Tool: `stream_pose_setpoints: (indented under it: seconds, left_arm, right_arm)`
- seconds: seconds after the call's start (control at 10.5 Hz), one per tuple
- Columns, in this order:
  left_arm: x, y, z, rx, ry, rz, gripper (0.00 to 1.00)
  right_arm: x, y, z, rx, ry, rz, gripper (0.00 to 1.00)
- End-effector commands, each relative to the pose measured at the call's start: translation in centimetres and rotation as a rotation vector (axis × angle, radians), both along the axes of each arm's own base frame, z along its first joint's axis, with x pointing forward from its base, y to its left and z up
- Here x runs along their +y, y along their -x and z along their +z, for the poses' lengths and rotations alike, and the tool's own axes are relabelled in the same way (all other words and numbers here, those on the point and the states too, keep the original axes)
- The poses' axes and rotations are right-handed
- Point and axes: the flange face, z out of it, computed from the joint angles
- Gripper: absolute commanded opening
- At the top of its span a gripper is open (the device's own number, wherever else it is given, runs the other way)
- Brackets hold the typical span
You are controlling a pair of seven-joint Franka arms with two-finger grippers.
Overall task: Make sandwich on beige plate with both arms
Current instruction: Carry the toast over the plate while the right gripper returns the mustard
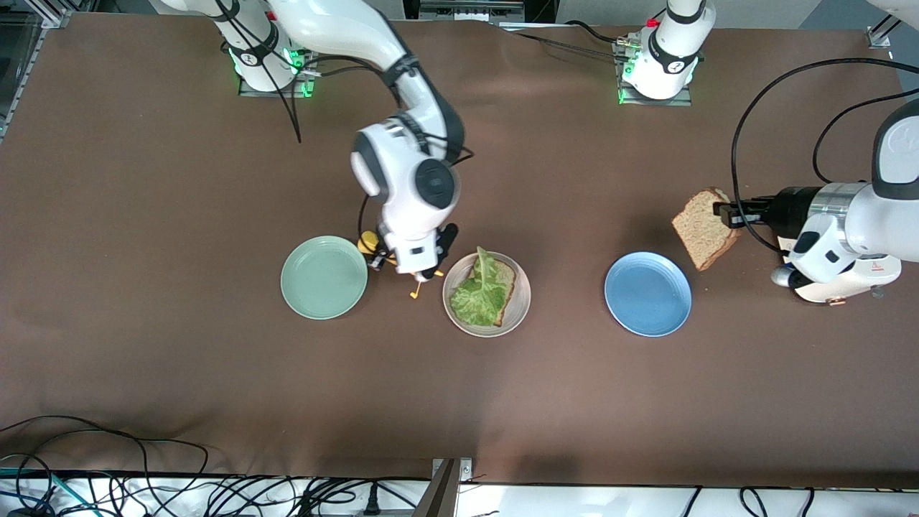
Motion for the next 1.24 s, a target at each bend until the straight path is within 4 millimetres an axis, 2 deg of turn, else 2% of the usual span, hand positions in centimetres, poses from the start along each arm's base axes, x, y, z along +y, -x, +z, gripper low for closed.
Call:
stream_pose_setpoints:
  seconds: [0.0, 0.19, 0.57, 0.77, 0.86, 1.05, 1.15]
  left_arm:
    - [-4.6, 0.2, 0.9, 0.019, 0.026, 0.037, 0.00]
    - [-8.4, -0.1, 0.7, 0.018, 0.046, 0.098, 0.00]
    - [-17.9, -0.2, -1.2, 0.034, 0.093, 0.182, 0.00]
    - [-21.5, -0.4, -2.6, 0.041, 0.124, 0.229, 0.00]
    - [-23.2, -0.6, -2.9, 0.019, 0.142, 0.263, 0.00]
    - [-26.7, -0.9, -4.9, -0.005, 0.159, 0.315, 0.00]
    - [-28.8, -0.9, -6.5, -0.014, 0.174, 0.339, 0.00]
  right_arm:
    - [-6.3, -1.2, 3.8, 0.110, -0.254, 0.007, 0.00]
    - [-13.1, -2.5, 5.2, 0.151, -0.374, 0.022, 0.00]
    - [-23.5, -3.4, 5.6, 0.212, -0.609, 0.121, 0.00]
    - [-27.8, -3.9, 4.5, 0.243, -0.760, 0.207, 0.00]
    - [-30.8, -4.2, 3.6, 0.247, -0.801, 0.248, 0.00]
    - [-37.6, -4.6, -0.7, 0.268, -0.969, 0.303, 0.00]
    - [-41.2, -4.8, -3.2, 0.260, -1.032, 0.342, 0.00]
